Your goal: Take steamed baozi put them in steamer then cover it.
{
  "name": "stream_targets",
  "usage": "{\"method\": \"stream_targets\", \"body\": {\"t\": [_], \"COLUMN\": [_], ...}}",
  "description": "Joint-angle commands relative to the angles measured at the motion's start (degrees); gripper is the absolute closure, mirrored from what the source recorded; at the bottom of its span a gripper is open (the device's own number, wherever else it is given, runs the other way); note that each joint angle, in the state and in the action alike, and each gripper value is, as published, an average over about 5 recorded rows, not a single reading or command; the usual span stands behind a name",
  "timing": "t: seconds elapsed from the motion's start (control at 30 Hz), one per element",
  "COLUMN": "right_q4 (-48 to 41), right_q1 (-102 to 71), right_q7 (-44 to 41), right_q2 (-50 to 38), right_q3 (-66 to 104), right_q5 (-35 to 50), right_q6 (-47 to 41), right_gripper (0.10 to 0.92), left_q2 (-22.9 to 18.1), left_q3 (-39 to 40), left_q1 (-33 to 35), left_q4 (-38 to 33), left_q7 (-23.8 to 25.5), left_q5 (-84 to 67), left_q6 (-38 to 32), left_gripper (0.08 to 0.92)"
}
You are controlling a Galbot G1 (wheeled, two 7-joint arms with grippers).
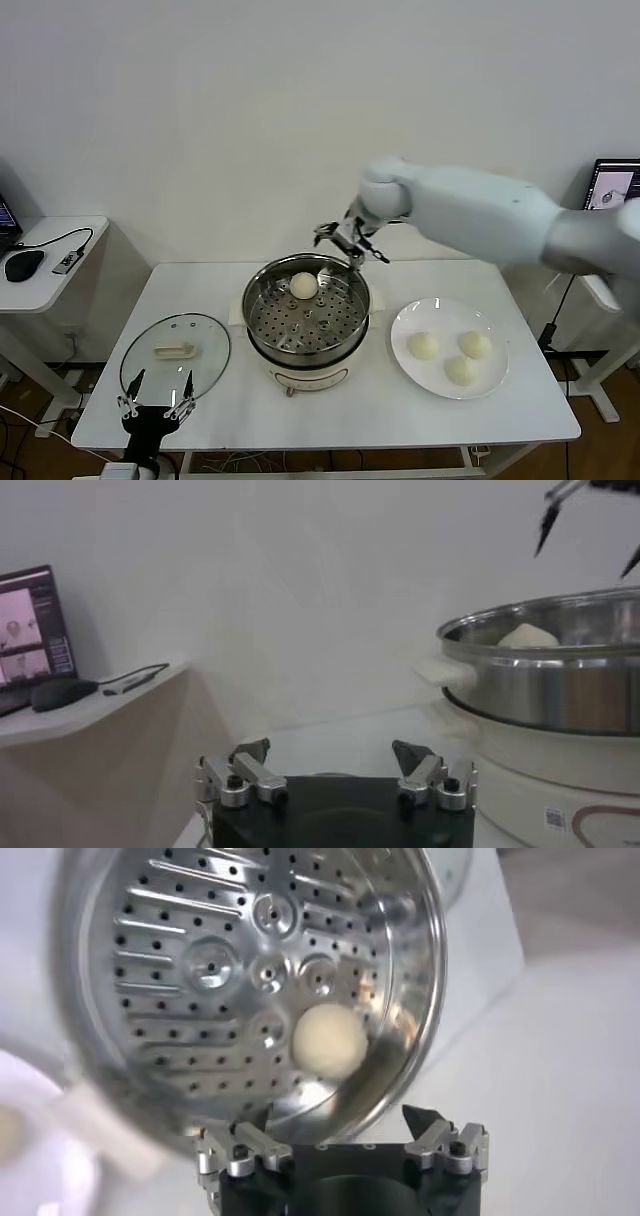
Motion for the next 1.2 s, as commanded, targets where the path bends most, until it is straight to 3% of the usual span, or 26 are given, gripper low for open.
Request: {"method": "stream_targets", "body": {"t": [0.03,0.47,1.2], "right_q4": [15.76,12.22,-6.45], "right_q1": [-0.26,-21.56,-32.57], "right_q7": [-1.18,0.50,-1.60], "right_q2": [-23.21,-29.09,-10.43], "right_q3": [-0.83,9.79,19.59], "right_q5": [0.83,-6.94,-8.97], "right_q6": [-16.03,-12.83,-8.71], "right_gripper": [0.203,0.203,0.203], "left_q2": [0.10,0.01,-0.13], "left_q3": [0.67,0.69,-0.80], "left_q1": [0.27,0.56,0.46], "left_q4": [-0.58,-0.61,-0.07], "left_q7": [0.05,0.09,0.14], "left_q5": [0.90,1.67,1.28], "left_q6": [0.06,0.07,0.10], "left_gripper": [0.177,0.177,0.177]}}
